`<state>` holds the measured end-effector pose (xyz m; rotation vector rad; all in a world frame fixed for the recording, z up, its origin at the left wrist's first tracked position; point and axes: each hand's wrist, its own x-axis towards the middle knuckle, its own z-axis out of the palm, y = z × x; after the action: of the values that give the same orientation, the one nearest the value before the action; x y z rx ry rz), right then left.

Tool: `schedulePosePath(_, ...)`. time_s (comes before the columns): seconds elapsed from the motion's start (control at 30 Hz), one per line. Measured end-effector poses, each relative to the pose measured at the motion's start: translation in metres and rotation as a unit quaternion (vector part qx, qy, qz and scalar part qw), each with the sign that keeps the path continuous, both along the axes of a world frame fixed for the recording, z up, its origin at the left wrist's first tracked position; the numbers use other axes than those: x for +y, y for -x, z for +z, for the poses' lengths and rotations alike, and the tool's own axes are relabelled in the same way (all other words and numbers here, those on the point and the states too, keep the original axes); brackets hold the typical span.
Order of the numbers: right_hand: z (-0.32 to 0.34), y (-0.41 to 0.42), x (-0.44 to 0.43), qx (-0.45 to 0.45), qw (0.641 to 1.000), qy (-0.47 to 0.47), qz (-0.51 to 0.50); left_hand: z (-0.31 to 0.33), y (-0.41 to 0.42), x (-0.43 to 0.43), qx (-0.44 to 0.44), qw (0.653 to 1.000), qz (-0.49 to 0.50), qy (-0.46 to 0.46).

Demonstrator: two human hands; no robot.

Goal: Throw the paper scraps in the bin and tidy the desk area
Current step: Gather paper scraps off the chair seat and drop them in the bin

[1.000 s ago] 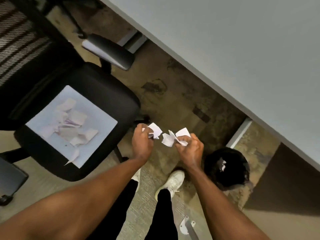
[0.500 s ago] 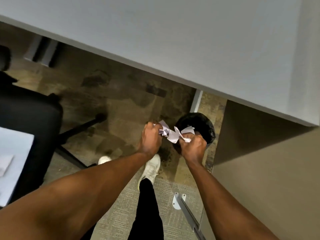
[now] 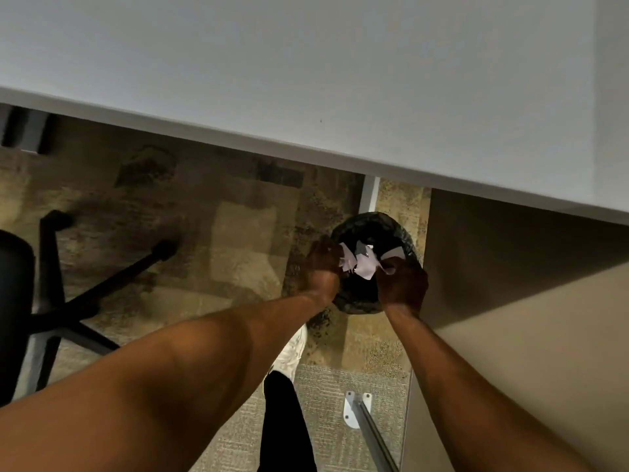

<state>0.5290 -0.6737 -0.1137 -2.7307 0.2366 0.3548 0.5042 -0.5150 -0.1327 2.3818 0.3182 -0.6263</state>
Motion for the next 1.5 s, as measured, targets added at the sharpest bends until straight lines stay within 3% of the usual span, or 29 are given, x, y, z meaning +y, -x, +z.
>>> schedulePosePath(0.2,-0.049,-0.016,-0.024,0.012,1.000,0.010,0.013,-0.042,-0.022,-0.035,0.011,0.996,0.065,0.060)
schedulePosePath(0.37,-0.080,-0.028,-0.039,0.093,0.996,-0.016,0.009,-0.068,-0.033,-0.044,0.046,0.997,-0.012,0.053)
schedulePosePath(0.47,-0.089,-0.029,-0.045,0.118,0.992,0.011,0.052,-0.070,-0.036,-0.044,0.058,0.995,-0.039,0.068)
schedulePosePath(0.67,-0.083,-0.019,-0.037,0.124,0.992,-0.031,-0.009,-0.052,-0.034,-0.035,0.006,0.991,-0.008,0.134)
schedulePosePath(0.8,-0.068,-0.007,-0.024,0.121,0.991,-0.058,-0.004,-0.040,-0.023,-0.023,0.012,0.994,0.002,0.105)
schedulePosePath(1.0,-0.039,0.009,0.019,0.129,0.990,-0.043,0.036,-0.029,0.020,0.013,0.097,0.991,0.046,0.083)
schedulePosePath(1.17,-0.015,0.028,0.077,0.152,0.978,-0.066,0.124,-0.007,0.056,0.069,0.064,0.990,0.117,0.054)
schedulePosePath(1.5,0.038,0.068,0.233,0.098,0.949,-0.070,0.290,0.044,0.126,0.201,0.004,0.968,0.252,-0.002)
